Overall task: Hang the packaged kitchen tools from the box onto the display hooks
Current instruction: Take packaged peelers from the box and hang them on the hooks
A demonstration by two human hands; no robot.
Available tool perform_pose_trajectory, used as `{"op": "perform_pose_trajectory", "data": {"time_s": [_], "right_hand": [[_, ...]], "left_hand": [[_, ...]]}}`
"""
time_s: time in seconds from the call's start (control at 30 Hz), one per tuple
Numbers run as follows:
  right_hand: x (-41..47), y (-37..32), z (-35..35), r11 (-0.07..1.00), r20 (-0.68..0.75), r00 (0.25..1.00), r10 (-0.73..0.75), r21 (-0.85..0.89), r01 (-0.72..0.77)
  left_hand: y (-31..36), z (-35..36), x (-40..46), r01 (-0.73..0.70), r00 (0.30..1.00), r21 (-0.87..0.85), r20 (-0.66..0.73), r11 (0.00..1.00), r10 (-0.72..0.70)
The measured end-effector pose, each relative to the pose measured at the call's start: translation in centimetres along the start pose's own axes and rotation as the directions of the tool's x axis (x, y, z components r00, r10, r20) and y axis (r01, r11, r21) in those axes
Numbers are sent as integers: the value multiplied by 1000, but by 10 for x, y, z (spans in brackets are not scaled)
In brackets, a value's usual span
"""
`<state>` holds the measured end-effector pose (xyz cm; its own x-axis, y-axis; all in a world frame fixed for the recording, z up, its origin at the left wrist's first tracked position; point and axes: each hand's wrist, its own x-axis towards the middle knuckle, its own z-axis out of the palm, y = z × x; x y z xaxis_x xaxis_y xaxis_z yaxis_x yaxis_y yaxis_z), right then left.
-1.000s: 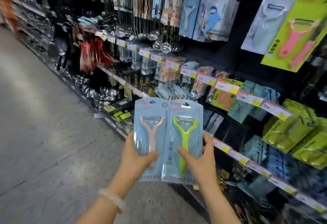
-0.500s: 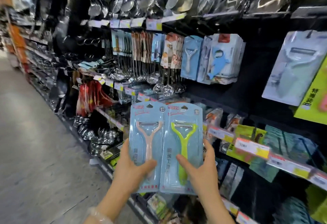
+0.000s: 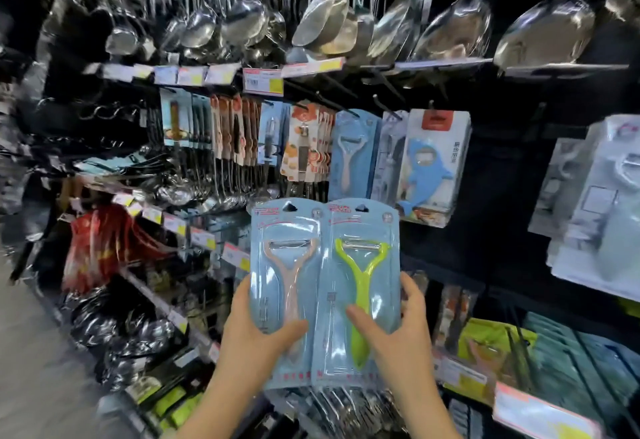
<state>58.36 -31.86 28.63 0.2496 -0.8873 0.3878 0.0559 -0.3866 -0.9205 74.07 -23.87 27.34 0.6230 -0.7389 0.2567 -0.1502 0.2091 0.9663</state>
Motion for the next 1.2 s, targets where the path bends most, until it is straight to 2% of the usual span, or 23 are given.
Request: {"op": "perform_pose_trajectory", "data": {"time_s": [0.3, 0.53, 0.67, 0.8, 0.97, 1.07, 1.2], "right_hand": [[78, -16, 62, 995, -163, 985, -54, -97, 39], [135, -44, 119, 972, -235, 953, -193, -181, 152], [163, -49, 138, 963, -314, 919, -236, -203, 178], [179, -49, 146, 942, -341, 898, -277, -281, 184], [186, -39, 151, 949, -381, 895, -233, -291, 123], [195, -32, 151, 917, -398, 884, -247, -390, 81], [196, -22, 150, 853, -404, 893, -197, -520, -47]], "left_hand": [[2, -12, 122, -91, 986, -83, 134, 992, 101], [-12, -36, 204, -63, 974, -157, 204, 986, 95], [-21, -48, 231, -6, 975, -157, 217, 988, 41], [-27, -54, 252, 19, 968, -228, 248, 974, 40], [-29, -59, 263, 13, 964, -239, 262, 971, 52], [-32, -61, 268, 1, 960, -221, 272, 975, 61], [-29, -58, 267, -37, 949, -221, 297, 974, 104]]}}
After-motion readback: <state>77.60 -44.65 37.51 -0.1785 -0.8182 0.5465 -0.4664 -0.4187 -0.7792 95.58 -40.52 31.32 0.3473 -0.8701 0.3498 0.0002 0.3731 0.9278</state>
